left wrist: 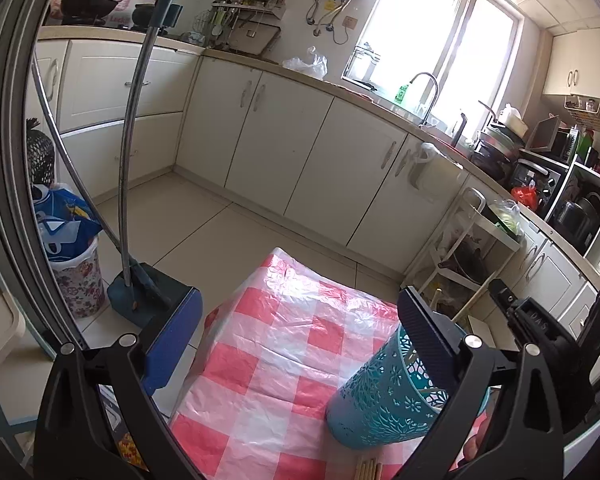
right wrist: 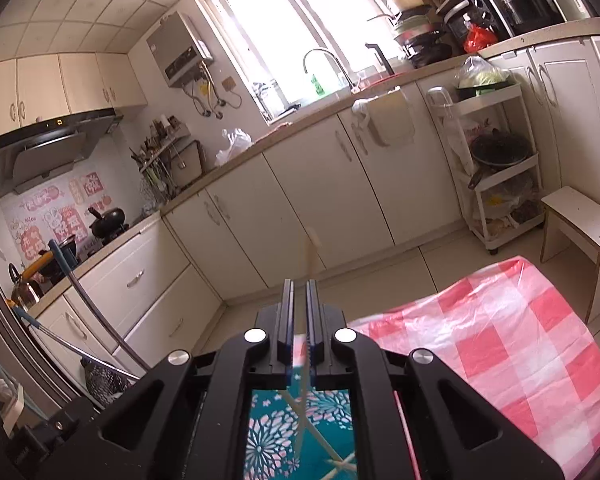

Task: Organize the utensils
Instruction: 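Carry the stick with the right tool over the basket and release, then move both tools back toward the remaining wooden sticks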

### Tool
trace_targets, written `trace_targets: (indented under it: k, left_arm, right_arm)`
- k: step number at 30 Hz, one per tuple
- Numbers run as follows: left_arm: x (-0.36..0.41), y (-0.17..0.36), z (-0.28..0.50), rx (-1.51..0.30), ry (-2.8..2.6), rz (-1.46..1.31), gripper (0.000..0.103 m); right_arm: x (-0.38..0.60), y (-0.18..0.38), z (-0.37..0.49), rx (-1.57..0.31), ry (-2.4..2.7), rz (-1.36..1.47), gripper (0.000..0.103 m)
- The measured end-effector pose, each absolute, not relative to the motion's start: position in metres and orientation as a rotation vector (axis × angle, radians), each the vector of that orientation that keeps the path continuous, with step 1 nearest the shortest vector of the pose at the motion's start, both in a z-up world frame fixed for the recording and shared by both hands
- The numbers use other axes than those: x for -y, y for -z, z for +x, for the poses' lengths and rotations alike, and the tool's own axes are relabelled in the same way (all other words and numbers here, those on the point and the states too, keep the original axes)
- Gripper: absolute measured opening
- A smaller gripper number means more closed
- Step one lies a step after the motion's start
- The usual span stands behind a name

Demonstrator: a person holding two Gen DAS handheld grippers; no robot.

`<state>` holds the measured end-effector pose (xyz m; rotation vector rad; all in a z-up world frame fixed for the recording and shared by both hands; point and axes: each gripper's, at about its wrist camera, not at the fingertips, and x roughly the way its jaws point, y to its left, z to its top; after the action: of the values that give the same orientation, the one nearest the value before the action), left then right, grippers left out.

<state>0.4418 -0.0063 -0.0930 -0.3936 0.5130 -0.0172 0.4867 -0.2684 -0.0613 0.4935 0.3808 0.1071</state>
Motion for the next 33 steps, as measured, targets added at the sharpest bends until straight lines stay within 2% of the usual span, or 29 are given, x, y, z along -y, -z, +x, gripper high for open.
trace_targets:
  k: [2, 5, 14, 17, 21, 24, 27, 33]
  left_arm:
    - [0.008, 0.094, 0.441, -0.514, 0.018, -0.387, 0.094]
    - [0.011, 0.095, 0.441, -0.518, 0.018, -0.380, 0.094]
    - [0.015, 0.094, 0.438, -0.520, 0.015, -0.360, 0.095]
    - [0.015, 0.095, 0.439, -0.524, 0.012, -0.358, 0.095]
    - [0.016, 0.095, 0.437, -0.529, 0.015, -0.346, 0.095]
    - [0.020, 0.096, 0.434, -0.528, 0.019, -0.314, 0.095]
    - [0.025, 0.099, 0.431, -0.534, 0.024, -0.271, 0.095]
    - [0.028, 0.100, 0.429, -0.537, 0.026, -0.217, 0.095]
  right_arm:
    - [0.268, 0.059, 0.483, -0.388, -0.119, 0.485, 0.008]
    - [0.266, 0.055, 0.471, -0.388, -0.132, 0.460, 0.017]
    - [0.272, 0.027, 0.403, -0.311, -0.151, 0.390, 0.020]
    - [0.274, 0.031, 0.373, -0.316, -0.122, 0.364, 0.030]
    - [0.262, 0.076, 0.351, -0.449, -0.071, 0.276, 0.032]
    - [0.257, 0.134, 0.356, -0.626, -0.052, 0.281, 0.032]
    - [0.253, 0.165, 0.368, -0.745, -0.048, 0.295, 0.027]
    - [0.239, 0.180, 0.382, -0.821, -0.056, 0.234, 0.027]
